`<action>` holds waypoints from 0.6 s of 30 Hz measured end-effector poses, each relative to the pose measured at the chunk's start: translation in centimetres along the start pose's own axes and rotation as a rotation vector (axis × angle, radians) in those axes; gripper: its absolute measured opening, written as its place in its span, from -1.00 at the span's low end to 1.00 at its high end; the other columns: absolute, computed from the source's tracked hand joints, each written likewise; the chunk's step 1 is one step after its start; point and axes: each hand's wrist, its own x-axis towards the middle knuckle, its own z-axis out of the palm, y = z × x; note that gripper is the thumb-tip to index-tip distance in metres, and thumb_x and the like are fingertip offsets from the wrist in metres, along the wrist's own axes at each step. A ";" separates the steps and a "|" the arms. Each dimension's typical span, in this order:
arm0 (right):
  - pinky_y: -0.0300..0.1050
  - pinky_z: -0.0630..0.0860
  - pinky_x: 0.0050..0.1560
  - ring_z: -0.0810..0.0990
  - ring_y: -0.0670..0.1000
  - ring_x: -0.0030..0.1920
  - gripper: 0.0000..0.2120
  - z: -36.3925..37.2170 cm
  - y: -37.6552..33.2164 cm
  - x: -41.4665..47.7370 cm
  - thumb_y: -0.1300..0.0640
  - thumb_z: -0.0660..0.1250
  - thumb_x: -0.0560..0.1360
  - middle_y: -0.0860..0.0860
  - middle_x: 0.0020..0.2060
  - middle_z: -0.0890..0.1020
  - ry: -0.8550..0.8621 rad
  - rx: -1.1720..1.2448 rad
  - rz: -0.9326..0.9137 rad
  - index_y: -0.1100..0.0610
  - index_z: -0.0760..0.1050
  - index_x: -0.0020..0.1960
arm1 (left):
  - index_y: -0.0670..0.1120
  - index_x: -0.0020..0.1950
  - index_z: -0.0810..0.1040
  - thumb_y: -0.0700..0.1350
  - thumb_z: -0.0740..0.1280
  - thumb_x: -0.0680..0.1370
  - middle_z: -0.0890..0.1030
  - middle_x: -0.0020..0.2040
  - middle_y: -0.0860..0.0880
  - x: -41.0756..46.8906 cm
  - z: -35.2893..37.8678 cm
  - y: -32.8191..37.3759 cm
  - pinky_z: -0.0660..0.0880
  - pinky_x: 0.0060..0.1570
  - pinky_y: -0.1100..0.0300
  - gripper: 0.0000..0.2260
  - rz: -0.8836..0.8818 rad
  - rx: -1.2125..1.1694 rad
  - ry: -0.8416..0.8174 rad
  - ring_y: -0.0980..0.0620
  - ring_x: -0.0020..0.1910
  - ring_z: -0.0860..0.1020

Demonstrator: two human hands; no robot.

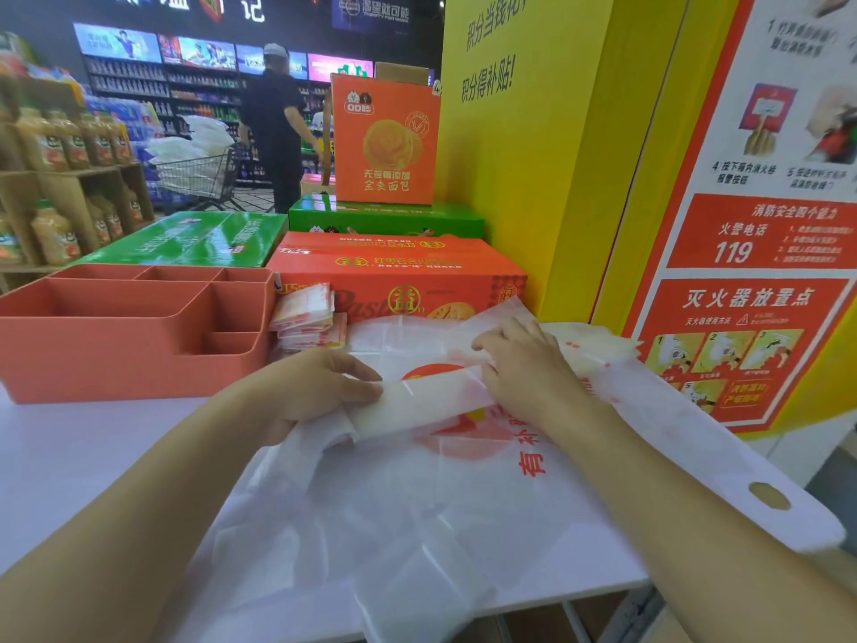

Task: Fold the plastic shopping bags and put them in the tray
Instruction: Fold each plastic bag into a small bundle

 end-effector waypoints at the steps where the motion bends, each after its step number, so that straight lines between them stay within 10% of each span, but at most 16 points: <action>1: 0.05 0.31 0.33 0.33 0.11 0.34 -0.67 -0.3 -0.5 -0.3 0.10 0.21 0.61 0.00 0.26 0.47 0.008 0.031 -0.035 -0.03 0.50 0.35 | -0.09 0.07 0.70 -0.16 0.46 0.54 0.73 -0.05 -0.08 0.1 0.1 0.0 0.60 -0.26 0.23 -0.88 -0.012 -0.008 0.020 0.01 -0.15 0.70; 6: -0.02 0.46 0.18 0.45 -0.05 0.09 -0.79 -0.7 -4.2 -2.3 0.07 0.27 0.58 -0.06 0.06 0.49 -0.164 0.308 -0.208 -0.03 0.60 0.17 | -0.09 0.05 0.70 -0.19 0.43 0.55 0.72 -0.02 -0.12 0.4 0.3 -0.1 0.63 -0.22 0.15 -0.89 -0.076 -0.048 0.009 -0.04 -0.11 0.70; 18: -0.01 0.23 0.30 0.32 0.04 0.39 -0.80 1.4 -3.1 -2.7 0.01 0.22 0.65 -0.10 0.25 0.49 -0.103 0.238 -0.139 -0.12 0.57 0.19 | -0.04 0.11 0.71 -0.16 0.45 0.53 0.73 0.02 -0.09 -0.7 -2.7 0.3 0.58 0.19 -0.07 -0.83 -0.167 0.020 -0.122 -0.11 0.04 0.68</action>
